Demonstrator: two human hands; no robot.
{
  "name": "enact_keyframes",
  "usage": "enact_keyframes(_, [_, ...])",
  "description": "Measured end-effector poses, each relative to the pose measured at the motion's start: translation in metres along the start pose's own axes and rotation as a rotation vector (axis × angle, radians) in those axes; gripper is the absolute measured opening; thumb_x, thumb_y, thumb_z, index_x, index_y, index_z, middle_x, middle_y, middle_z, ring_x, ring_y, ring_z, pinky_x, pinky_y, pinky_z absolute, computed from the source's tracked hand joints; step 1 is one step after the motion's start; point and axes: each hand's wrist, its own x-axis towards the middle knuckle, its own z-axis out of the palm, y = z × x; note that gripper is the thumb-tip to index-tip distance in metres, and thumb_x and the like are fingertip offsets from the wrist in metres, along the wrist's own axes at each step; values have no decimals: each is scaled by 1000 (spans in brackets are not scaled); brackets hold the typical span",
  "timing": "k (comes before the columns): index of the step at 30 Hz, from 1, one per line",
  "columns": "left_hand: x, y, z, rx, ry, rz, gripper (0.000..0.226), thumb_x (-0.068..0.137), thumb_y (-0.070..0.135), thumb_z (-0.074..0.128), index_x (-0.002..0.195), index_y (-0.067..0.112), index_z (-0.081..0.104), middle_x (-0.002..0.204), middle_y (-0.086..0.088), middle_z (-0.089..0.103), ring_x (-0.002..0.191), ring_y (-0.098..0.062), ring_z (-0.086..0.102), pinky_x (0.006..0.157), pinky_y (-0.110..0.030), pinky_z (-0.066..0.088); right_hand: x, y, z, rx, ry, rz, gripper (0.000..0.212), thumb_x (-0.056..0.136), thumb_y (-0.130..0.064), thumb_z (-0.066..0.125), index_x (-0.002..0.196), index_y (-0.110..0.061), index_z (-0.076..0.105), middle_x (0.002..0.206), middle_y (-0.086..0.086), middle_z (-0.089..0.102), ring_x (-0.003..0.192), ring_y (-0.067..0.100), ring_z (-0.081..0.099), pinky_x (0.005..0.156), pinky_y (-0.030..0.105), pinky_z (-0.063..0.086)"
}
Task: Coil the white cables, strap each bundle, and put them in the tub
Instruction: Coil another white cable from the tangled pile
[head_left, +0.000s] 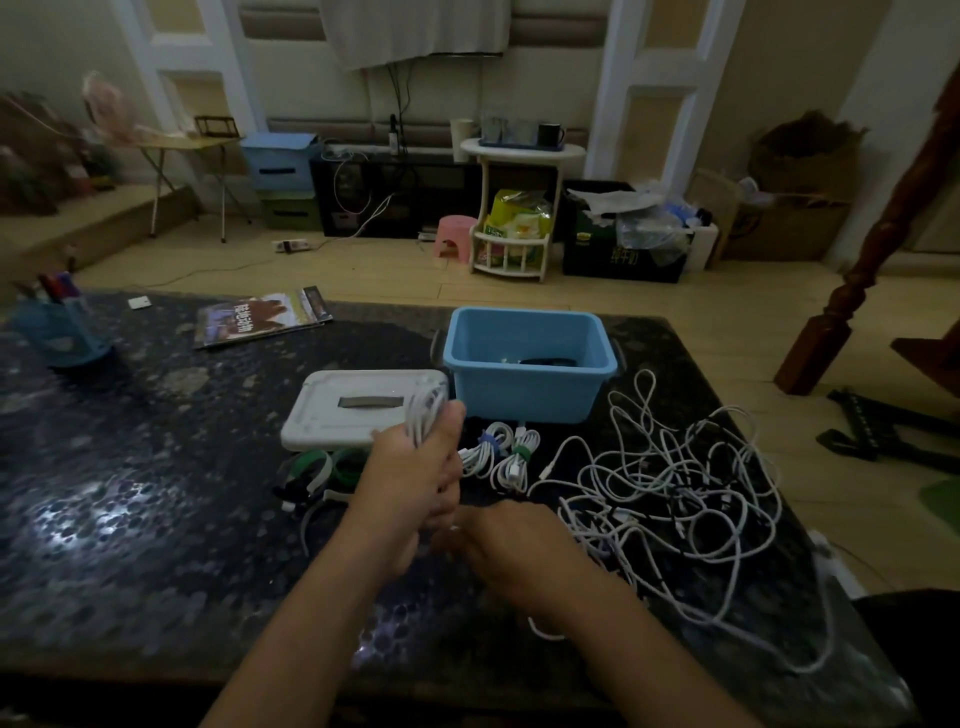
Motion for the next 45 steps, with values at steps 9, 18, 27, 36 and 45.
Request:
enact_keyframes(9, [6,6,-31,292,51,157,49,103,42,41,84,3,64,51,-6,47,34,-9,33,36,-20,26,-5,43,-31,367,93,155,44,97,-53,54,64,-24,59,66,-3,62,66,12,61,68,36,48])
enact_keyframes(18, [5,-1,-23,551,17,237,38,105,31,42,90,12,72,50,17,63,42,3,52,45,-9,36,-4,37,-35,621,360,140,16,94,-30,66,79,-27,67,78,-11,67,74,2,61,76,35,53])
enact_keyframes(27, [5,-10,-12,651,-73,240,50,101,45,47,67,14,67,64,-4,70,64,-25,65,70,-46,54,2,27,-33,701,634,163,23,94,-35,66,72,-28,66,65,-18,65,65,-1,59,61,18,42])
enact_keyframes(36, [-1,-6,-3,215,-67,70,36,102,41,46,77,15,48,51,3,39,43,-12,34,41,-24,29,1,32,-31,808,371,160,33,99,-51,51,82,-24,59,65,-7,61,60,7,57,64,40,50])
enact_keyframes(45, [-3,1,-5,80,-25,-68,48,94,60,45,70,18,44,50,3,33,40,-11,27,41,-20,20,-6,13,-33,669,353,32,27,104,-32,47,85,-23,63,69,-9,59,65,8,56,67,38,49])
